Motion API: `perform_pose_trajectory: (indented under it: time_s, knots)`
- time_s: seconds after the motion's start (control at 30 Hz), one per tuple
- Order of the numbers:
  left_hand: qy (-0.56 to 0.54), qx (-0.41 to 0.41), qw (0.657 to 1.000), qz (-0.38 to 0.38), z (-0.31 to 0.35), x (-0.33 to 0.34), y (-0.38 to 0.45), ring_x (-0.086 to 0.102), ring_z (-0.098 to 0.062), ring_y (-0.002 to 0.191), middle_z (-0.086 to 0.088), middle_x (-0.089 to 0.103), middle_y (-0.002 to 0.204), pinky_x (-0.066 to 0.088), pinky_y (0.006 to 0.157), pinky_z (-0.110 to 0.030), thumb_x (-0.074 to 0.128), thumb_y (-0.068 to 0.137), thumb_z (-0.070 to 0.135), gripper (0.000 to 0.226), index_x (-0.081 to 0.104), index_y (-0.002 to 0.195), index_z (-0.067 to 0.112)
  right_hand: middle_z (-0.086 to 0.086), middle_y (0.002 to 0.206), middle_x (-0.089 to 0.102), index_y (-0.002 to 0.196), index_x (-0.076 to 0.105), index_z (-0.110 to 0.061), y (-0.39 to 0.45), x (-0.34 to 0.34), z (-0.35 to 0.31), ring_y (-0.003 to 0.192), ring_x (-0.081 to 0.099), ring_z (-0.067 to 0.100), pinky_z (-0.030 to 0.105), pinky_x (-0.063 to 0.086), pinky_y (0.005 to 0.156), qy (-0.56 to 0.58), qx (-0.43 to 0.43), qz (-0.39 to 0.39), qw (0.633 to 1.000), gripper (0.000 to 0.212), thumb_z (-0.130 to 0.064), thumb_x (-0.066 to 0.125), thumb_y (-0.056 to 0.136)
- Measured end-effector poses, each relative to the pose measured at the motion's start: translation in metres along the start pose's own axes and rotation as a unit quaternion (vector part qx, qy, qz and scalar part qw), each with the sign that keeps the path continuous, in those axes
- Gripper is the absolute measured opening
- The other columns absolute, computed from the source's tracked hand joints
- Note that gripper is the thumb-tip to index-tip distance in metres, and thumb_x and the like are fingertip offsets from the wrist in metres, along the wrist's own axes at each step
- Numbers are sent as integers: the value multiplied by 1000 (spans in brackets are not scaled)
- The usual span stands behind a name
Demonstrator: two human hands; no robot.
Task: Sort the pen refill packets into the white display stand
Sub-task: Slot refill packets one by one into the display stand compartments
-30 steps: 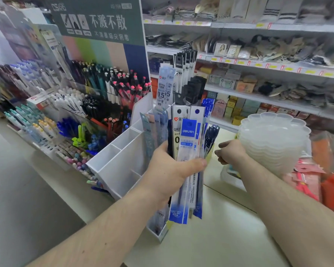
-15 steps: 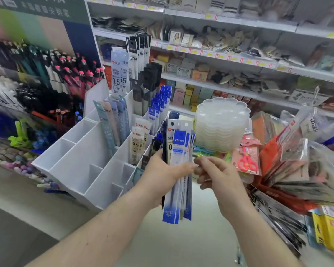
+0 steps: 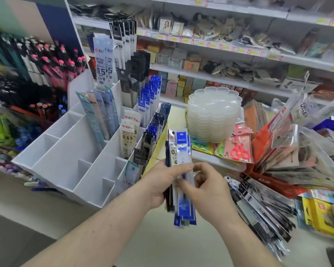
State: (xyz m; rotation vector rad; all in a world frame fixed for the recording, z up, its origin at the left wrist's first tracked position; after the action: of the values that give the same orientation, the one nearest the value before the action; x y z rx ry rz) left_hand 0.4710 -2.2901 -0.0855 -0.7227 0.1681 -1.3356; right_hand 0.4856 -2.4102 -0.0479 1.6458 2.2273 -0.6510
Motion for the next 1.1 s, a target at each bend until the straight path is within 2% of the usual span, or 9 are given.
perform_pose_trajectory:
  time_s: [0.1, 0.27, 0.37, 0.43, 0.57, 0.67, 0.8, 0.93, 1.1]
  knots:
    - [2, -6, 1000, -17, 0, -4, -3, 71, -37, 94, -23, 72, 109, 60, 81, -49, 72, 78, 4, 45, 63, 122, 7, -6, 80, 75, 90, 71, -26, 3, -2, 4, 73, 72, 13, 44, 61, 73, 101, 22, -10, 995, 8, -19, 73, 88]
    - [-13, 10, 1000, 3, 6, -16, -9, 71, -38, 95, -22, 73, 107, 61, 75, -46, 63, 88, -2, 35, 62, 122, 7, 5, 86, 78, 97, 70, -14, 2, 5, -1, 80, 75, 23, 32, 61, 66, 261, 62, -47, 962, 17, 0, 62, 93]
    - [-16, 31, 999, 23, 13, -22, -13, 72, -38, 96, -20, 74, 105, 60, 78, -49, 65, 87, -2, 37, 62, 122, 7, 8, 87, 76, 107, 64, -10, 3, 4, -1, 77, 75, 24, 33, 60, 62, 310, 82, -35, 946, 15, -2, 56, 97]
    - [-13, 48, 998, 41, 18, -26, -17, 74, -35, 88, -19, 74, 102, 61, 70, -45, 65, 87, -3, 34, 63, 119, 8, 7, 77, 73, 107, 62, -12, 2, 5, -2, 69, 71, 20, 34, 59, 63, 317, 89, -33, 944, 14, -7, 51, 101]
    - [13, 98, 992, 78, 31, -32, -30, 75, -27, 81, -9, 77, 95, 60, 65, -40, 68, 85, -3, 33, 63, 112, 14, 9, 75, 72, 98, 69, -12, 1, 10, -8, 69, 66, 22, 48, 53, 77, 322, 91, -46, 941, 21, -16, 49, 103]
    - [57, 163, 977, 128, 47, -45, -45, 75, -16, 82, 3, 77, 90, 59, 69, -36, 73, 81, -1, 35, 63, 105, 23, 1, 65, 67, 84, 72, -12, 5, 5, -14, 60, 58, 16, 35, 45, 67, 358, 84, -33, 929, 25, -15, 53, 100]
    - [62, 222, 955, 185, 68, -65, -63, 74, -14, 84, 5, 77, 90, 59, 74, -36, 73, 79, -4, 38, 65, 104, 23, 2, 64, 57, 67, 76, -16, 28, 1, -19, 63, 42, 19, 32, 35, 66, 404, 75, -7, 912, 34, -15, 59, 97]
    - [58, 232, 946, 217, 77, -82, -75, 74, -16, 87, 3, 77, 92, 59, 78, -41, 74, 78, -2, 37, 66, 107, 19, 3, 65, 49, 80, 66, -9, 49, 4, -26, 50, 39, 9, 24, 35, 57, 414, 71, 5, 907, 18, -9, 60, 96]
    - [54, 240, 936, 252, 83, -103, -92, 74, -16, 84, 1, 77, 93, 59, 75, -39, 75, 78, -2, 37, 66, 108, 17, 6, 67, 57, 86, 64, -7, 76, 6, -36, 50, 51, 10, 22, 44, 52, 378, 44, 29, 924, 7, -3, 66, 91]
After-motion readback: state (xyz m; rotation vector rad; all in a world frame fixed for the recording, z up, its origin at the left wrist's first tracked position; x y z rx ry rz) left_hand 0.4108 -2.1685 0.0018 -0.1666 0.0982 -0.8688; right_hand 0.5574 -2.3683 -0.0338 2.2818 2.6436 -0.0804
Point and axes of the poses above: each hand's wrist, its own y-axis towards the middle knuckle, its own x-axis out of the palm, z = x × y, the point moved 7 cm from there along y, towards the middle knuckle
